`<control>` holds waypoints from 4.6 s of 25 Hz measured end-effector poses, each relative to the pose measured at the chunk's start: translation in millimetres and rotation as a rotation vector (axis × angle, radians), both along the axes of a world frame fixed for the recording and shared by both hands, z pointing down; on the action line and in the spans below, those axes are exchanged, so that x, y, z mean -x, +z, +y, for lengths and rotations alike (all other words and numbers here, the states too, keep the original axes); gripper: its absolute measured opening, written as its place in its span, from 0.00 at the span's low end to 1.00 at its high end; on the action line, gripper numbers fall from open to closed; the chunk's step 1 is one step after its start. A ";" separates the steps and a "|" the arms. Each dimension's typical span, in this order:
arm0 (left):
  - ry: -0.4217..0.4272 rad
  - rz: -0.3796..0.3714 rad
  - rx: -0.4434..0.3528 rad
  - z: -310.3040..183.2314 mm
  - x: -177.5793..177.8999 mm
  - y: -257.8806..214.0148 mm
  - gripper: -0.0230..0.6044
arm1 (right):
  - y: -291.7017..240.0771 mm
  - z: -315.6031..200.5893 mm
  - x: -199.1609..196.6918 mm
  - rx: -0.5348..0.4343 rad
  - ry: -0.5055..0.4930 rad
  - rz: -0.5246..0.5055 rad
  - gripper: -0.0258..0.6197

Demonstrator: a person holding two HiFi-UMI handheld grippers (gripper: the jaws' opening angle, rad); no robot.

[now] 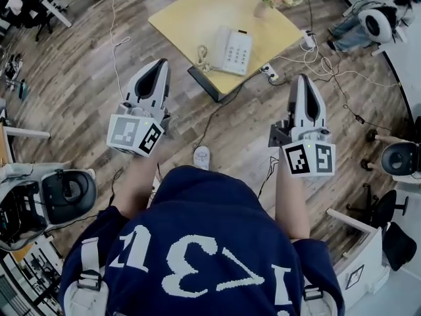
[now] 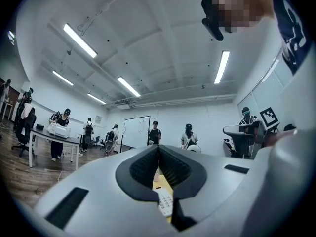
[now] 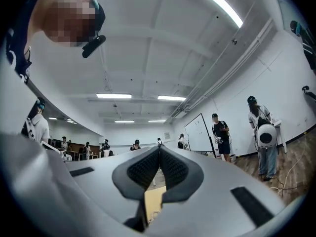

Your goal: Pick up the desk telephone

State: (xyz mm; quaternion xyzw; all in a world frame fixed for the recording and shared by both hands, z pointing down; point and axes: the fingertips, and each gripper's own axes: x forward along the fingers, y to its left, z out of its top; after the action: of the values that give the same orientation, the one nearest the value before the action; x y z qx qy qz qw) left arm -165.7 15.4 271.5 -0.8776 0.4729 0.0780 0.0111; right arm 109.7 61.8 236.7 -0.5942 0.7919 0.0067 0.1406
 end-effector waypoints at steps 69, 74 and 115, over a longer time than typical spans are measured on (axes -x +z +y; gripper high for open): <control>0.144 0.046 0.302 -328.2 -113.3 132.7 0.07 | 150.8 -349.7 -48.0 0.341 -0.031 -0.038 0.09; 0.224 0.022 0.428 -323.5 -129.3 188.6 0.23 | 212.2 -347.4 -29.8 0.524 -0.128 -0.160 0.13; 0.493 -0.003 0.974 -271.2 -163.7 316.6 0.51 | 379.5 -291.7 -6.4 0.991 -0.256 -0.452 0.36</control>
State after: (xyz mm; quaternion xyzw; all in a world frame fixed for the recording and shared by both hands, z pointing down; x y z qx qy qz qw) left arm -2.0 -255.8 588.0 -0.8662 0.2347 -0.1509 -0.4145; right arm 116.0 -229.9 616.2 -0.4749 0.7163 -0.5111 0.0107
